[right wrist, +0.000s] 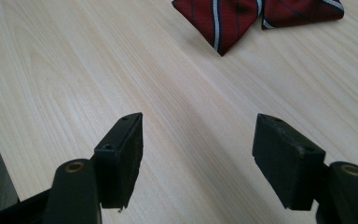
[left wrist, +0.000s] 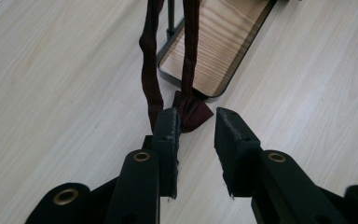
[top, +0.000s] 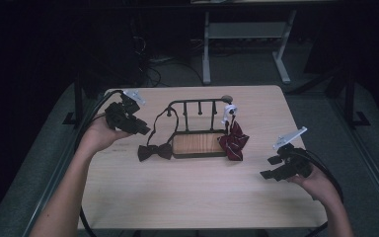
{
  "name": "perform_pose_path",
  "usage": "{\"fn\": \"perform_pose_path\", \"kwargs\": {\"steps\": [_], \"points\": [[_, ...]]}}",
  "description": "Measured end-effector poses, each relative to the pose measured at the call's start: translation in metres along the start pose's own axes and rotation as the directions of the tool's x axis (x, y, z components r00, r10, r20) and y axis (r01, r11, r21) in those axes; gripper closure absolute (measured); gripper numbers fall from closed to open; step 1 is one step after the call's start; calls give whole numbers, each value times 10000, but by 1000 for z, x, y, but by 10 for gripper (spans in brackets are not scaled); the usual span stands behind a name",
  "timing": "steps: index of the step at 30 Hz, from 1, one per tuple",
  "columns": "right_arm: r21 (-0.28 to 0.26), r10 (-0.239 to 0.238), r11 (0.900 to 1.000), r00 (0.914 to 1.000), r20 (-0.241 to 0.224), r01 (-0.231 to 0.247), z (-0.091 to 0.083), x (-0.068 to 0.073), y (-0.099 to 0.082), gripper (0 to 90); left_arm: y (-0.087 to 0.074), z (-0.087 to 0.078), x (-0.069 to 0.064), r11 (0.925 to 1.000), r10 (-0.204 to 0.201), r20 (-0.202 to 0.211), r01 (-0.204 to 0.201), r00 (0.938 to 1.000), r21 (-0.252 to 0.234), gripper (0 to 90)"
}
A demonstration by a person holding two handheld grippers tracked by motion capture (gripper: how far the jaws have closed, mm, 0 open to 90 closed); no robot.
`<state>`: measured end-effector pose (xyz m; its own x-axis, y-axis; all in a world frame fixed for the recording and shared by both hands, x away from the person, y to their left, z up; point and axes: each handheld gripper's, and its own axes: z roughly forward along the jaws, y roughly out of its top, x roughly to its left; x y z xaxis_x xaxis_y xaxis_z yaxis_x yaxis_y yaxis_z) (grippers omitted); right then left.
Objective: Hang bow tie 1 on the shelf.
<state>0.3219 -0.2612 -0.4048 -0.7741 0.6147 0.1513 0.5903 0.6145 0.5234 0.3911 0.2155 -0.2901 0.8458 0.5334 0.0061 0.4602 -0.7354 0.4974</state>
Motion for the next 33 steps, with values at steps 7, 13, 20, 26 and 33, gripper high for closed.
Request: {"fn": "perform_pose_path", "kwargs": {"steps": [7,13,20,26,33], "points": [[0,14,10000,10000,22,-14,-1,0,0,332,-9,4,-1,10000,-11,56,11,10000,-57,693],[-21,87,10000,9999,56,-87,-3,-1,-1,332,-18,8,-4,10000,9,149,-7,9999,-74,675],[0,85,10000,9999,65,-85,-2,-1,-1,332,-24,9,-7,10000,18,194,-16,9998,-90,656],[16,79,10000,9999,77,-79,-2,-2,-1,332,-32,12,-10,9999,70,226,-68,9997,-109,633],[25,91,10000,9999,86,-91,-2,-2,-2,331,-41,15,-14,9999,89,262,-87,9996,-88,611]]}}
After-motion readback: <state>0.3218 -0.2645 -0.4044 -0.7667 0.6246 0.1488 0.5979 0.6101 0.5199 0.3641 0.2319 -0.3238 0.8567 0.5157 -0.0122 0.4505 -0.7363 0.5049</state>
